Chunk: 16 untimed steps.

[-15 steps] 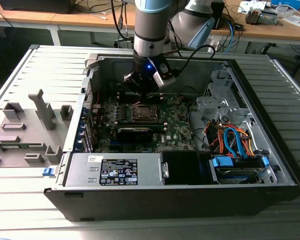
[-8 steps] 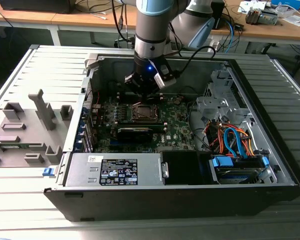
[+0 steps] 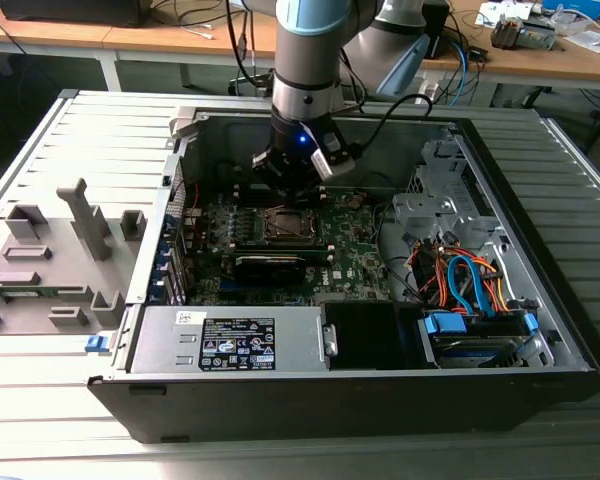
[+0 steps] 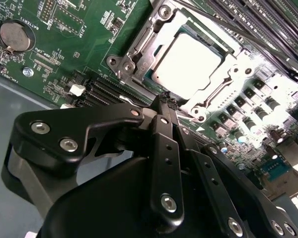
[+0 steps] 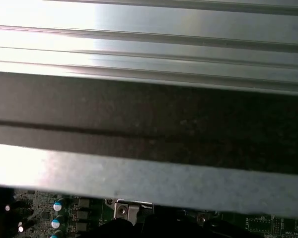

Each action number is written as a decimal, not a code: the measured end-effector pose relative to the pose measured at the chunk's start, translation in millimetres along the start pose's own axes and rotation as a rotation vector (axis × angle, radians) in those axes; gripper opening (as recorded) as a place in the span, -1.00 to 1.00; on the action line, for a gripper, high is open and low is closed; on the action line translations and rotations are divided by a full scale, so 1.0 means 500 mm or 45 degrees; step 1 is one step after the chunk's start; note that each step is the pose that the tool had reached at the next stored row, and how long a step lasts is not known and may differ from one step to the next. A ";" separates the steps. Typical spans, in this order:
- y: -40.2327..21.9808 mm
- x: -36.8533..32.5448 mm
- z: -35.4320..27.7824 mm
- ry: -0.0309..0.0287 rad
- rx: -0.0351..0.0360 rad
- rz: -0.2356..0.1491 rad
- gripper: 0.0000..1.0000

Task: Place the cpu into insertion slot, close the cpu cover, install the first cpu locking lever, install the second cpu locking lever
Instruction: 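Install the first cpu locking lever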

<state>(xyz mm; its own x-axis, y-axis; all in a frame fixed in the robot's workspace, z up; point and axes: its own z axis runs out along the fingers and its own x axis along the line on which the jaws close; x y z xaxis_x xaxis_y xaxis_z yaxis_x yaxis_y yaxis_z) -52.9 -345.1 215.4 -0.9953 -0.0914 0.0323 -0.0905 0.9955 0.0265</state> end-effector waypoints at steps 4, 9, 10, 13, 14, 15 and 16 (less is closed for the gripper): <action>0.000 -0.004 0.004 0.0000 0.0001 -0.001 -0.79; 0.002 -0.004 0.006 0.0000 0.0002 -0.003 -0.79; 0.003 -0.004 0.007 0.0001 0.0004 -0.005 -0.79; 0.009 0.001 0.008 0.0004 0.0004 -0.015 -0.79; 0.010 0.003 0.008 0.0004 0.0000 -0.017 -0.79; 0.011 0.006 0.009 0.0003 -0.0001 -0.019 -0.79; 0.012 0.008 0.009 0.0003 0.0001 -0.020 -0.79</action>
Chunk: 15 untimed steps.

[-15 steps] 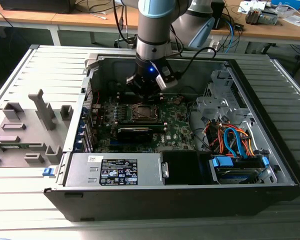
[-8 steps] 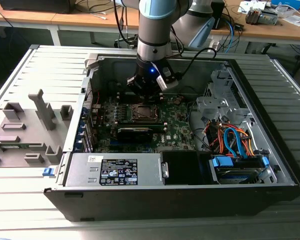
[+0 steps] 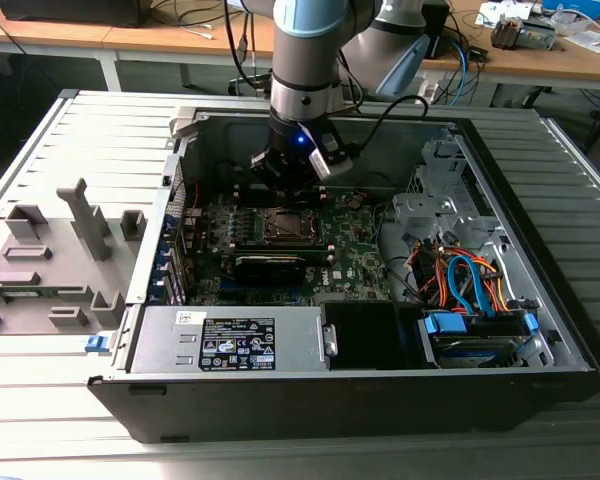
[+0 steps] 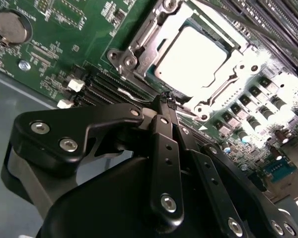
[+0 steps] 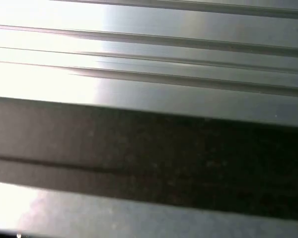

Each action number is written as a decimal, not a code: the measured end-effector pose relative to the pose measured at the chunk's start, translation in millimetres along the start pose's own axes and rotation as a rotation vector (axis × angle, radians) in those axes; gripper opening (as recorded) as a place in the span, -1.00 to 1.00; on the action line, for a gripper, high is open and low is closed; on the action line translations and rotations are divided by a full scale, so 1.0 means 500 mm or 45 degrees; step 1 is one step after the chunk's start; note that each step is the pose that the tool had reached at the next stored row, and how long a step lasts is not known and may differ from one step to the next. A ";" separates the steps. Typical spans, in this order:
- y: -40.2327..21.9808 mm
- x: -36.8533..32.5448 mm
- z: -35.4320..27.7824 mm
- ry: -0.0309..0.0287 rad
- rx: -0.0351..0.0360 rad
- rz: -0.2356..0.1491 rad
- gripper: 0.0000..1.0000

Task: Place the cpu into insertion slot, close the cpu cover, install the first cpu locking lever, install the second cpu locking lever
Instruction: 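Install the first cpu locking lever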

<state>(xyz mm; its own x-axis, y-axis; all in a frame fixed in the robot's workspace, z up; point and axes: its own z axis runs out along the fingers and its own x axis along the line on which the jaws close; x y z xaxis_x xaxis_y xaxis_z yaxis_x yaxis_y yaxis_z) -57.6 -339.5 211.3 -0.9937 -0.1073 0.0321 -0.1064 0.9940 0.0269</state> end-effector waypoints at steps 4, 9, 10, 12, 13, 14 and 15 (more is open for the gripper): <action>0.004 0.003 0.003 0.0011 0.0012 -0.035 -0.79; 0.012 0.001 0.008 0.0017 0.0019 -0.064 -0.79; 0.013 0.001 0.009 0.0018 0.0019 -0.068 -0.79; 0.014 0.000 0.011 0.0019 0.0015 -0.072 -0.79; 0.014 0.000 0.012 0.0017 0.0014 -0.073 -0.79; 0.013 0.000 0.013 0.0018 0.0019 -0.073 -0.79; 0.013 -0.001 0.013 0.0020 0.0021 -0.073 -0.79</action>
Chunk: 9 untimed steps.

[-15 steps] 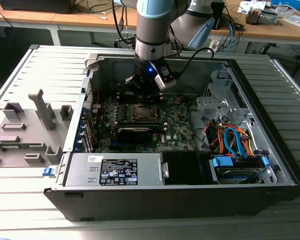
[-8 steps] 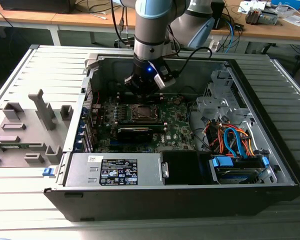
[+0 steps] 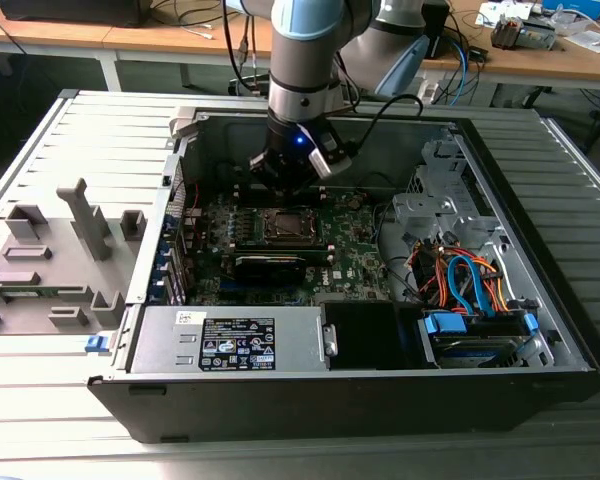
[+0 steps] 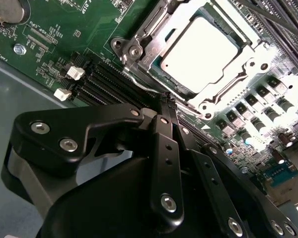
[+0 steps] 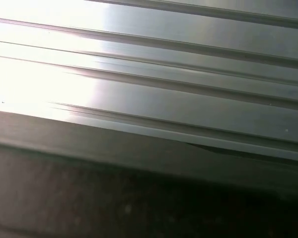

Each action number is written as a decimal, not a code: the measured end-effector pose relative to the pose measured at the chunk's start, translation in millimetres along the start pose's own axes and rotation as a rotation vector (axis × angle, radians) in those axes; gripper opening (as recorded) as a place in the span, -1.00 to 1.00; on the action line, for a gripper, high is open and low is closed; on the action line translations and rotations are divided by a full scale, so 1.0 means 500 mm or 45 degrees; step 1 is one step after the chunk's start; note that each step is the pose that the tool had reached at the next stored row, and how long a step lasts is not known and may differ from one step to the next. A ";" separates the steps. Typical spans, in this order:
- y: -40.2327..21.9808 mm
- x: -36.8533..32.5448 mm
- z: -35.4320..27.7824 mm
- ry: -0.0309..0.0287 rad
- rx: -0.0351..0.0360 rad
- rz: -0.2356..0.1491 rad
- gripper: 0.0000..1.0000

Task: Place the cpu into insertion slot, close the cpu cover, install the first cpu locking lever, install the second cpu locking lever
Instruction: 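Install the first cpu locking lever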

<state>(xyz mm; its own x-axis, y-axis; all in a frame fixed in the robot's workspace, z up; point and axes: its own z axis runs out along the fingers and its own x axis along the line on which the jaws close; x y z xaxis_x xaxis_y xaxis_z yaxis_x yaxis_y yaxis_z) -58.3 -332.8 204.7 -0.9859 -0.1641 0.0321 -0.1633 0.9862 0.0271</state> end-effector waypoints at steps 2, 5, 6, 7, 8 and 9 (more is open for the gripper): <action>0.000 -0.001 0.001 0.0002 0.0002 0.000 -0.79; 0.000 0.000 0.000 -0.0017 0.0003 0.000 -0.79; 0.000 0.001 0.000 -0.0045 0.0004 -0.001 -0.79; 0.001 0.003 -0.002 -0.0093 0.0010 -0.001 -0.79; 0.001 0.007 -0.007 -0.0158 0.0025 -0.001 -0.79; 0.002 0.011 -0.012 -0.0230 0.0036 -0.001 -0.79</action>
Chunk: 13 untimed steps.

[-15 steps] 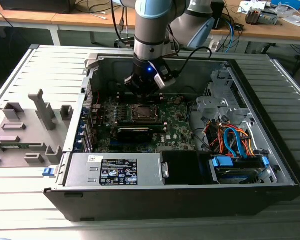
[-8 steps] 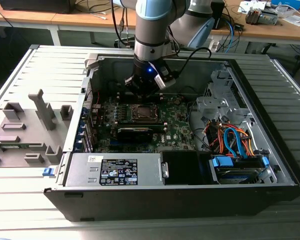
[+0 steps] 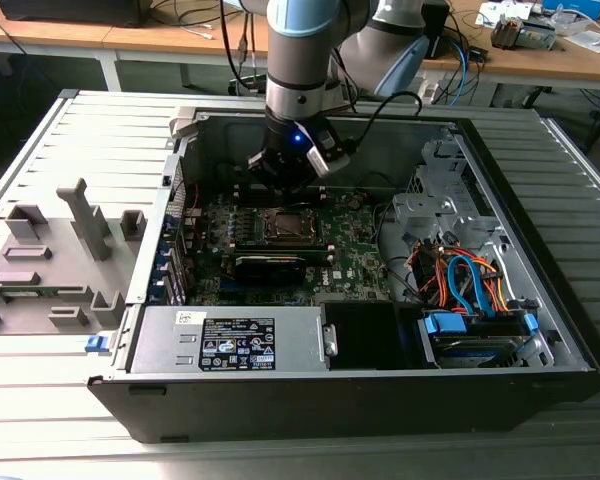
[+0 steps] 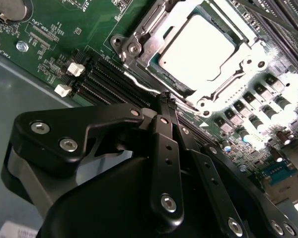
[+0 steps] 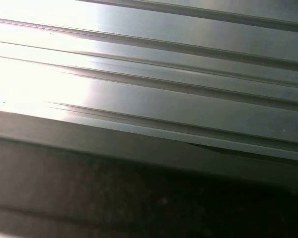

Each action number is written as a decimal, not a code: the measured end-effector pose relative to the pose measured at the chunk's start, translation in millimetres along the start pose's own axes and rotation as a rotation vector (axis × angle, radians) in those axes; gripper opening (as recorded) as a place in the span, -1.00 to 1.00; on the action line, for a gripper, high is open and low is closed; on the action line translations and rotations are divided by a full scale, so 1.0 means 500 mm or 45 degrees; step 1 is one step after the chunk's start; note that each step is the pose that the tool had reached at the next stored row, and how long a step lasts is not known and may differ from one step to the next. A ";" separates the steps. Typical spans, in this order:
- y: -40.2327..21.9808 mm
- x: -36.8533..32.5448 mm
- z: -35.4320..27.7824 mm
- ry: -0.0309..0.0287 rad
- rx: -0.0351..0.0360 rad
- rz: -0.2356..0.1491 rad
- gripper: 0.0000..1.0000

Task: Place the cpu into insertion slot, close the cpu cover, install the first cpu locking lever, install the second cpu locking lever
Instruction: 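Install the first cpu locking lever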

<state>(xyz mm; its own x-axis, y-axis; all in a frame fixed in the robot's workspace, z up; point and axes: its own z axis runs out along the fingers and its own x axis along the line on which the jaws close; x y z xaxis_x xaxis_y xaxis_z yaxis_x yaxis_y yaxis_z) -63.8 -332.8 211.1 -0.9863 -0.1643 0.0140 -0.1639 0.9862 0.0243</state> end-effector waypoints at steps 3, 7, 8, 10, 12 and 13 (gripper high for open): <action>0.002 0.011 -0.010 -0.0171 0.0031 -0.001 -0.79; 0.006 0.033 -0.011 -0.0283 0.0049 -0.001 -0.79; 0.006 0.037 -0.010 -0.0291 0.0049 -0.001 -0.79; 0.007 0.038 -0.009 -0.0292 0.0051 0.000 -0.79; 0.006 0.038 -0.007 -0.0293 0.0052 0.008 -0.79; 0.007 0.038 -0.007 -0.0295 0.0052 0.017 -0.79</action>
<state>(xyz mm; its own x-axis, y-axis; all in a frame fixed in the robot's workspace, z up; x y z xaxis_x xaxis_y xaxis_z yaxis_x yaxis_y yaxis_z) -83.2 -332.8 214.7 -0.9886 -0.1503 -0.0089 -0.1505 0.9884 0.0202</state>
